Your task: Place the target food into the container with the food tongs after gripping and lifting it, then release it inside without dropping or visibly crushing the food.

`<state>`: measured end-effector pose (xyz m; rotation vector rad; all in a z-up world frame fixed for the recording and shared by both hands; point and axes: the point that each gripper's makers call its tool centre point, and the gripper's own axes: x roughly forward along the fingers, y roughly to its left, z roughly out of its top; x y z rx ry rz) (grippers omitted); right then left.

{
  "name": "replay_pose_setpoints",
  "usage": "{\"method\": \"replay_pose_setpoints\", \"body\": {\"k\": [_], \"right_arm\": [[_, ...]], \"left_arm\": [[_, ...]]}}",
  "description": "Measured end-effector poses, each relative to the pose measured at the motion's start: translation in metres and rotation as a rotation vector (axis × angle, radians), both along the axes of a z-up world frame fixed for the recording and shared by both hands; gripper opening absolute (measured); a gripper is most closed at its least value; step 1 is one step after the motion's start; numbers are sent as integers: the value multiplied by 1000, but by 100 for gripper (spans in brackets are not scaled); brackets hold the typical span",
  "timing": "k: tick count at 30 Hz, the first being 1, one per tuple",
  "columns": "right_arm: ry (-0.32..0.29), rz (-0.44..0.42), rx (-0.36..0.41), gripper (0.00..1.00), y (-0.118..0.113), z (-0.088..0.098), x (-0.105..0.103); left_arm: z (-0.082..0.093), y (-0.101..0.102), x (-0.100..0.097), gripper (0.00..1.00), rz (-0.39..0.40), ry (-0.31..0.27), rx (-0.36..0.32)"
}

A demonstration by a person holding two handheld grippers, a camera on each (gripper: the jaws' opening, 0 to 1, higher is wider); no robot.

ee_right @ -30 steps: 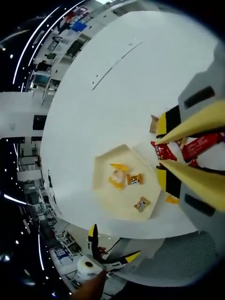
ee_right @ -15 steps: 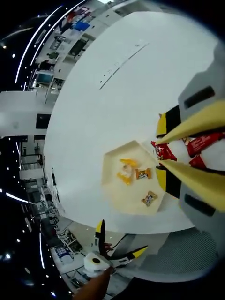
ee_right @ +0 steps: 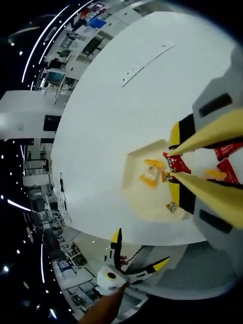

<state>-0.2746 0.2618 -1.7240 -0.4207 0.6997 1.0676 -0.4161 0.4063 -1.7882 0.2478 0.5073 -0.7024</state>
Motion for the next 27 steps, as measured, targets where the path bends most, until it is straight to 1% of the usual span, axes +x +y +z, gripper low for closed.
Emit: {"method": "replay_pose_setpoints", "body": {"k": [8,13,18,22,25,27], "right_arm": [[-8,32,26,22,29,11,-2],[-6,65,39,22,54,17,-8],[7,85,41,22,73,15,-15],[2,117,41,22,88,15,-22],[-21,152,16,22,93,11,-27],[-11,166,21,23,96,9,-31]], "left_arm": [[0,1,1,99,5,-3,1],[0,0,1,99,3,-3,0],[0,1,1,99,5,-4,0],[0,1,1,99,8,-4,-1],[0,1,1,99,4,-7,4],[-1,2,1,99,5,-7,3]]}}
